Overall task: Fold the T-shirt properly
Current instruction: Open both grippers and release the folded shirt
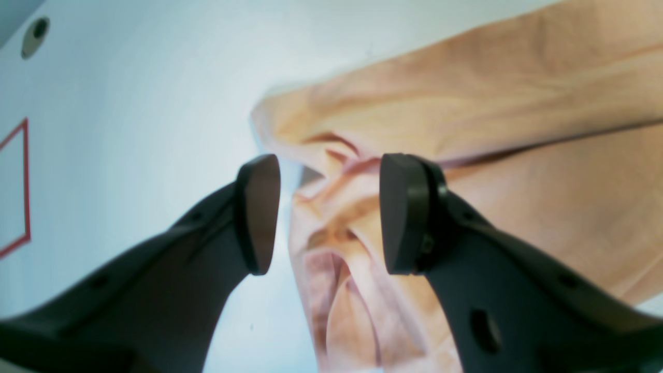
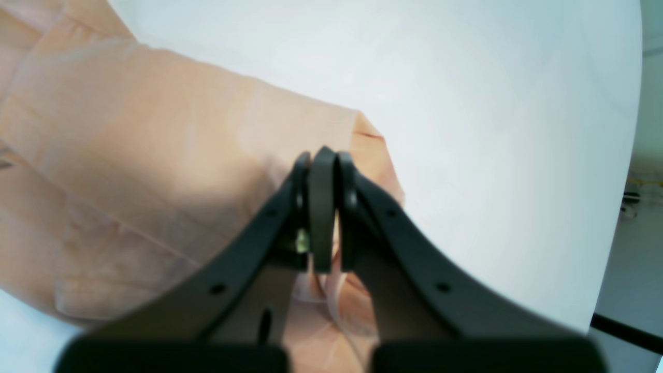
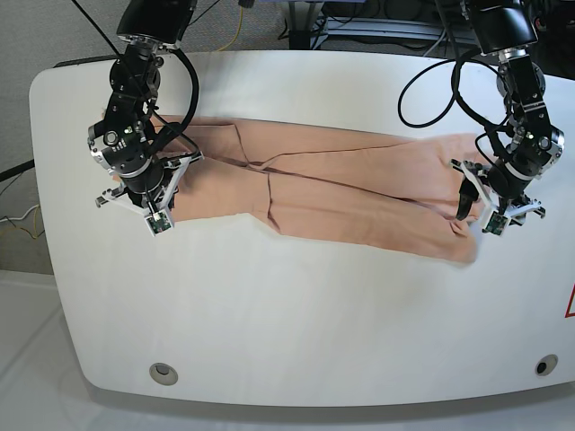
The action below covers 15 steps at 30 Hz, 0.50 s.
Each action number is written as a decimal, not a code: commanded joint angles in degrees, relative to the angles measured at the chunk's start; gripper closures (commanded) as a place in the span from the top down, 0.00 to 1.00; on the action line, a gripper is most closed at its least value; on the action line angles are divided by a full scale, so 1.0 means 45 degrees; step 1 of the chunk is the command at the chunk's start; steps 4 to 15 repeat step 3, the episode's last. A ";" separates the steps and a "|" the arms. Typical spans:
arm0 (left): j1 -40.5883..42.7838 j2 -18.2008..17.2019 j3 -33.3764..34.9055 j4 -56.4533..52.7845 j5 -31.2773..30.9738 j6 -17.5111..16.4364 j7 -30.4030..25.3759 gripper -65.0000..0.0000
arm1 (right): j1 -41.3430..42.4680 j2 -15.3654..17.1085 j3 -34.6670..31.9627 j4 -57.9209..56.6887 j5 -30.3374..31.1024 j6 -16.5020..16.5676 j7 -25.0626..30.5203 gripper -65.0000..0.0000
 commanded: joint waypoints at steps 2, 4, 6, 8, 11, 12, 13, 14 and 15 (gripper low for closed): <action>-0.0184 0.0000 -0.0229 0.0208 -0.0145 0.0060 -0.0335 0.43 | 0.0202 0.0103 0.0028 0.0247 0.0082 -0.0061 0.0239 0.00; -0.0184 0.0039 -0.0229 0.0208 -0.0145 0.0060 -0.0335 0.43 | 0.0202 0.0123 0.0028 0.0227 0.0082 -0.0061 0.0239 0.00; -0.0184 0.0039 -0.0229 0.0208 -0.0145 0.0060 -0.0335 0.43 | 0.0202 0.0123 0.0028 0.0227 0.0082 -0.0061 0.0239 0.00; -0.0184 0.0039 -0.0229 0.0208 -0.0145 0.0060 -0.0335 0.43 | 0.0202 0.0123 0.0028 0.0227 0.0082 -0.0061 0.0239 0.00; -0.0184 0.0039 -0.0229 0.0208 -0.0145 0.0060 -0.0335 0.43 | 0.0202 0.0123 0.0028 0.0227 0.0082 -0.0061 0.0239 0.00; -0.0184 0.0039 -0.0229 0.0208 -0.0145 0.0060 -0.0335 0.43 | 0.0202 0.0123 0.0028 0.0227 0.0082 -0.0061 0.0239 0.00; -0.0184 0.0039 -0.0229 0.0208 -0.0145 0.0060 -0.0335 0.43 | 0.0202 0.0123 0.0028 0.0227 0.0082 -0.0061 0.0239 0.00; -0.0184 0.0039 -0.0229 0.0208 -0.0145 0.0060 -0.0335 0.43 | 0.0202 0.0123 0.0028 0.0227 0.0082 -0.0061 0.0239 0.00; -0.0184 0.0039 -0.0229 0.0208 -0.0145 0.0060 -0.0335 0.43 | 0.0202 0.0123 0.0028 0.0227 0.0082 -0.0061 0.0239 0.00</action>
